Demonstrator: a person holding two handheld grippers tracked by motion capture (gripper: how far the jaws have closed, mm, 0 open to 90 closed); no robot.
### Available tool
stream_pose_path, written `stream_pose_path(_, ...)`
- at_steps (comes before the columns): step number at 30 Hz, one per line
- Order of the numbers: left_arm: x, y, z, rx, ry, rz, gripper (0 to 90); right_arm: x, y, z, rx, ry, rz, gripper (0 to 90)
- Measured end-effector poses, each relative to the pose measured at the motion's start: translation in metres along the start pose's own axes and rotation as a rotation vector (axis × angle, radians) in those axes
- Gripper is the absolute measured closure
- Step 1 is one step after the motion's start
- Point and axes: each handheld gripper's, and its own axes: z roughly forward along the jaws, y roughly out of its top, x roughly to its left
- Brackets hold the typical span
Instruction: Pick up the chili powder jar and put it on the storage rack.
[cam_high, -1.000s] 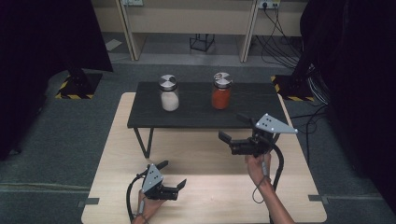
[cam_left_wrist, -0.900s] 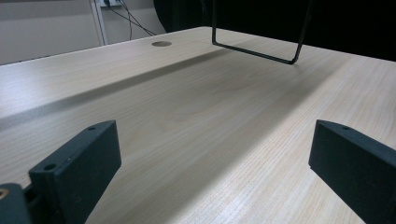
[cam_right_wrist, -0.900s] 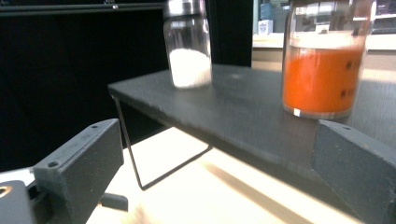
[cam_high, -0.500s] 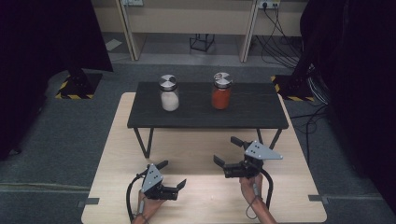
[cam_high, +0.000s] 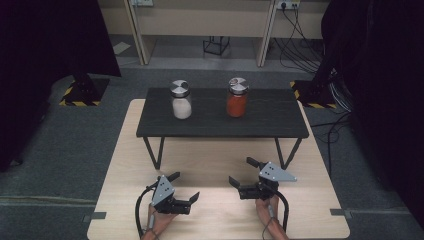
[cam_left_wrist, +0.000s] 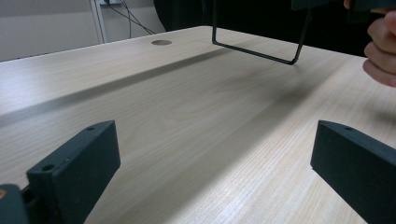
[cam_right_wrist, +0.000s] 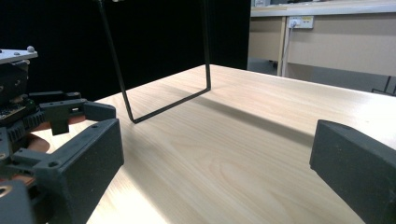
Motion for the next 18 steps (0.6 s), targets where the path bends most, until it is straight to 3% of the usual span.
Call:
stream_pose_path(6,0.001,0.000,0.000,0.001,0.001,-0.012,0.8,-0.008,-0.017,-0.003,0.018,-0.007,0.000,3.0)
stream_pose_path(14,0.003,-0.001,0.000,-0.001,0.006,-0.033,0.8,-0.004,-0.013,0.004,0.081,-0.005,-0.030,3.6)
stream_pose_path(18,0.003,0.000,0.000,0.003,0.008,-0.039,0.8,-0.002,-0.012,0.005,0.087,-0.007,-0.042,3.6)
